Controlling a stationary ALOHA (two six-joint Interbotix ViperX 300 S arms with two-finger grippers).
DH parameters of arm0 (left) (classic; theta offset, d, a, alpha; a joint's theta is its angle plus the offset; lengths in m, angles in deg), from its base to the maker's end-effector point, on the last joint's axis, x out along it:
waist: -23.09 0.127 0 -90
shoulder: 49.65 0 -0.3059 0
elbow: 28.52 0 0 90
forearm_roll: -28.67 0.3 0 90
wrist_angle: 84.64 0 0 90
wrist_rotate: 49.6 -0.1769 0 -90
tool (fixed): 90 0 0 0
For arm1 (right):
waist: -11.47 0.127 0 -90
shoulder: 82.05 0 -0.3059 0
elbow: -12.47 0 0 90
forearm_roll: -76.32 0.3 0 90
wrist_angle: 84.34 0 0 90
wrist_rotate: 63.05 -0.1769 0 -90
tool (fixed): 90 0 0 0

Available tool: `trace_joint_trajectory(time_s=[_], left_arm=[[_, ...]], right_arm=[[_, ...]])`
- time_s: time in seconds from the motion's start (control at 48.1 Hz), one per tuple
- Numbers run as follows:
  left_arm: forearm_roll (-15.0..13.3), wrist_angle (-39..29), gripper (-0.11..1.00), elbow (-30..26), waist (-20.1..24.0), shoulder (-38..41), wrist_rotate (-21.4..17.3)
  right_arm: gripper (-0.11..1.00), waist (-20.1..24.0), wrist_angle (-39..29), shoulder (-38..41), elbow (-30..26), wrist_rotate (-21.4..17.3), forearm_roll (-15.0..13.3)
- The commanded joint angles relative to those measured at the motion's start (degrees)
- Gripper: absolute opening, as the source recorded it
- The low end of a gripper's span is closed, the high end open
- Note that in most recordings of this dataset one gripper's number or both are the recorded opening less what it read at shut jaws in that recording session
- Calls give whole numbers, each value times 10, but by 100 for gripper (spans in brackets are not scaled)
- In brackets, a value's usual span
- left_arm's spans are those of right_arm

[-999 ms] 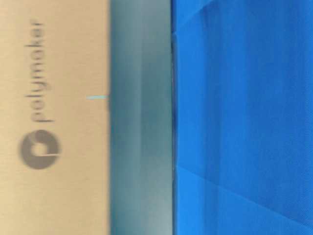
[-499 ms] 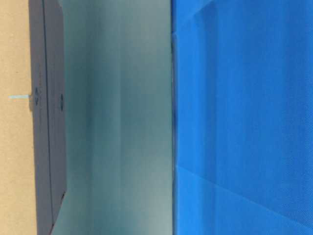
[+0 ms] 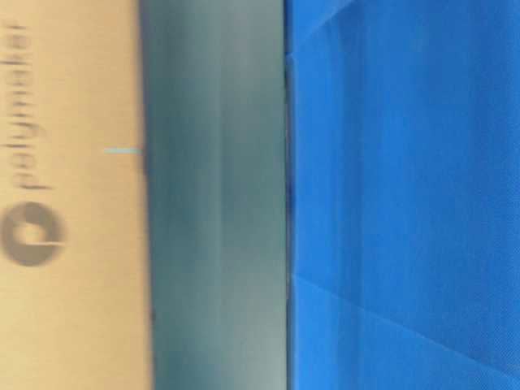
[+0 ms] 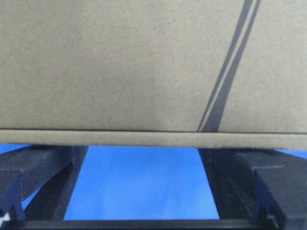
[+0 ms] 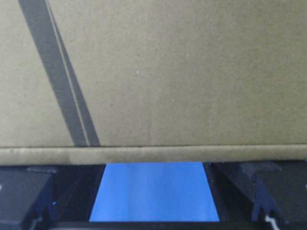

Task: Lift up the cardboard box by clamping it between your arms.
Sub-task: 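Raise both arms together, lifting the clamped box off the table, then lower both arms to set the box back on the table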

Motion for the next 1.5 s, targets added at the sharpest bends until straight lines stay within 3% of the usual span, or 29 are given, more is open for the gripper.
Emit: trace_joint_trajectory(time_s=[0.0, 0.25, 0.499, 0.811, 1.477], left_arm=[[3, 61, 88, -3, 6, 2, 5], [3, 116, 88, 60, 4, 25, 7], [3, 163, 88, 97, 4, 64, 6], [3, 204, 88, 135, 1, 99, 3], [3, 255, 88, 163, 6, 168, 8]], right_arm=[[100, 4, 66, 4, 11, 5, 3], [100, 0, 127, 16, 63, 11, 3], [100, -10, 180, 49, 97, 40, 3], [100, -10, 248, 90, 136, 42, 3], [100, -10, 335, 163, 167, 42, 4]])
